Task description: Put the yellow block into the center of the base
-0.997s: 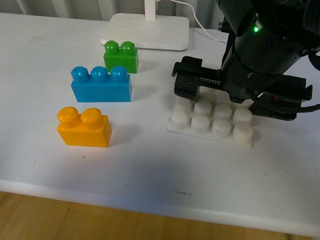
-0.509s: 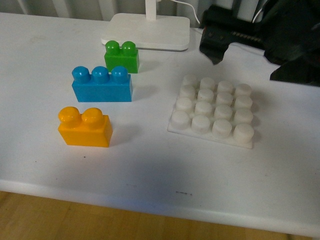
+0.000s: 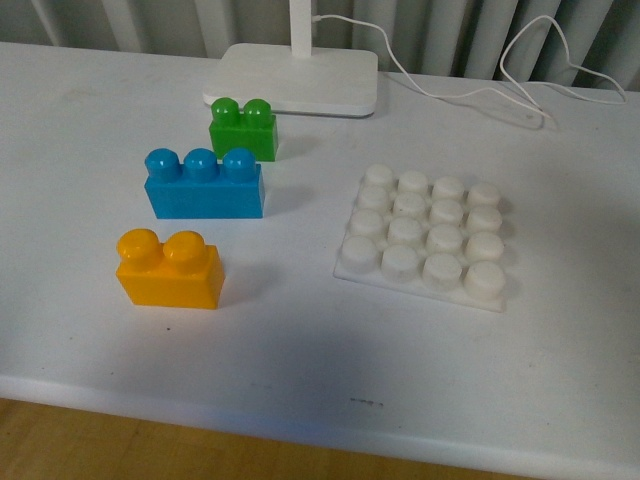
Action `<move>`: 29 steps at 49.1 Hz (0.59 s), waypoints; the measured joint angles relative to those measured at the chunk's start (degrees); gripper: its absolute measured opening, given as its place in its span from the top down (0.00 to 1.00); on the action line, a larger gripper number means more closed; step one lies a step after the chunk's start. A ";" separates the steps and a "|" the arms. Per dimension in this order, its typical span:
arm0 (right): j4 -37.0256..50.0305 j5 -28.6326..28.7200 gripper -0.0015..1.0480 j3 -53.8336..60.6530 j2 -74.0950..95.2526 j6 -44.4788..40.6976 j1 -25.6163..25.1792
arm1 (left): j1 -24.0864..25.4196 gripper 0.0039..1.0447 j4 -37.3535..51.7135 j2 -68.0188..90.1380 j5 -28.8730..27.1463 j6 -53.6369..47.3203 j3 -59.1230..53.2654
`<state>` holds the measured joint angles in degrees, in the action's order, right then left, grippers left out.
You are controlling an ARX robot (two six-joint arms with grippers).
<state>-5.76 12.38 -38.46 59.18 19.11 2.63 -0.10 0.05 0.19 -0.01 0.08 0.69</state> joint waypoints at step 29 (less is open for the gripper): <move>32.30 -12.39 0.82 26.99 -20.44 -18.43 -2.84 | -0.02 0.06 -0.02 0.00 0.00 0.00 0.00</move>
<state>26.55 -0.01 -11.46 38.74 0.69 -0.21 -0.12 0.03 0.19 -0.01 0.08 0.69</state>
